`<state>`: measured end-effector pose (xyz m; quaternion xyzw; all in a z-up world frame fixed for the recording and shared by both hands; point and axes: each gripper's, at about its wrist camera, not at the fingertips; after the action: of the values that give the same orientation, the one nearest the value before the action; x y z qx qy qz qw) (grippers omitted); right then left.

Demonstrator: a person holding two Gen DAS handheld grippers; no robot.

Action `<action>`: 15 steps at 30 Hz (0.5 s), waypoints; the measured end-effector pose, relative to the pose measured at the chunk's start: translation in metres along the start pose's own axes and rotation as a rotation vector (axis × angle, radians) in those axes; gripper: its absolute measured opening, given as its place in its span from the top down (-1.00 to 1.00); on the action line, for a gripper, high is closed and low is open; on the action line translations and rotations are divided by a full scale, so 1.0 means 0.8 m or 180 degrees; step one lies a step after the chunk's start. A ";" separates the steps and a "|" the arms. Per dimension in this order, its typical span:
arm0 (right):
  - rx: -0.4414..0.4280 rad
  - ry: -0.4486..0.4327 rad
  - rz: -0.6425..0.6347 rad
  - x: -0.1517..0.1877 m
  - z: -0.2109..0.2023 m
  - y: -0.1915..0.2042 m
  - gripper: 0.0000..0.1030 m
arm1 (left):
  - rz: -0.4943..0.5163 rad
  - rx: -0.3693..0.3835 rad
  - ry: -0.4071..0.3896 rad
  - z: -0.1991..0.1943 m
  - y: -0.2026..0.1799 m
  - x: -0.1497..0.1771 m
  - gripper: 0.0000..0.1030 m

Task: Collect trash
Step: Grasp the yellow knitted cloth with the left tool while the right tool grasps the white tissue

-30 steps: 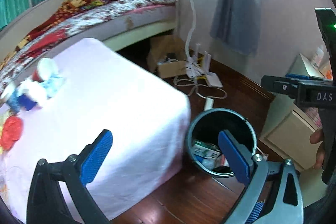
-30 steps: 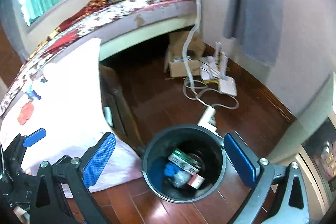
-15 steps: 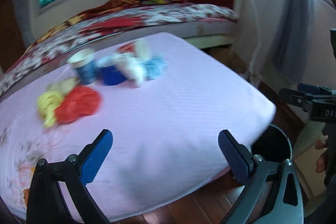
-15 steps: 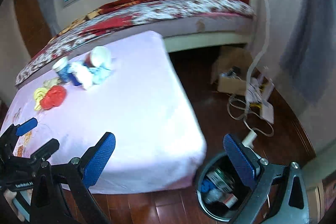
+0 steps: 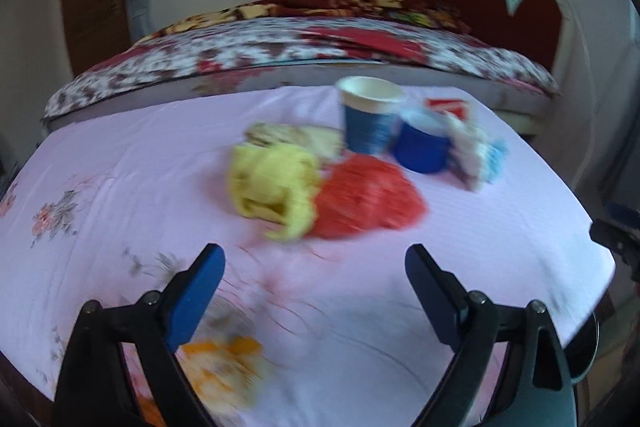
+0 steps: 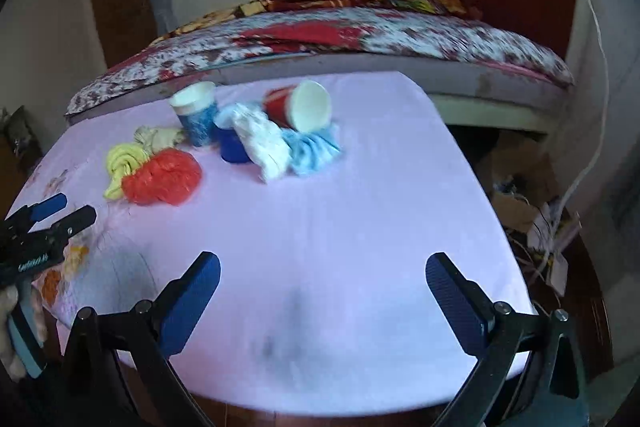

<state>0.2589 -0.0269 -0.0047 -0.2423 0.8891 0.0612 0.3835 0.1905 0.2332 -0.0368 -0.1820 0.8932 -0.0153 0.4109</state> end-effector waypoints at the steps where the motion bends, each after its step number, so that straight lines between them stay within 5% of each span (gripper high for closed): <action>1: -0.0026 -0.0013 0.0008 -0.007 0.006 0.002 -0.97 | -0.0040 -0.0008 -0.0004 0.007 0.007 -0.005 -0.76; 6: -0.0146 0.0001 -0.0016 -0.047 0.058 0.021 -0.64 | -0.0135 -0.0069 0.0003 0.047 0.028 -0.028 -0.73; 15: -0.0181 0.0181 -0.0157 -0.093 0.148 0.039 -0.38 | -0.0226 -0.0023 0.0272 0.112 0.043 -0.049 -0.66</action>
<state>0.3653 0.0637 -0.0365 -0.2767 0.8912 0.0701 0.3525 0.2695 0.2894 -0.0740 -0.2143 0.9029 -0.0344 0.3710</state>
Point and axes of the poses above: each gripper's, at about its wrist camera, not at the fingertips, and z roughly the way its jaws point, y to its left, x to its underside, and after that the axes turned 10 degrees about -z, right-handed
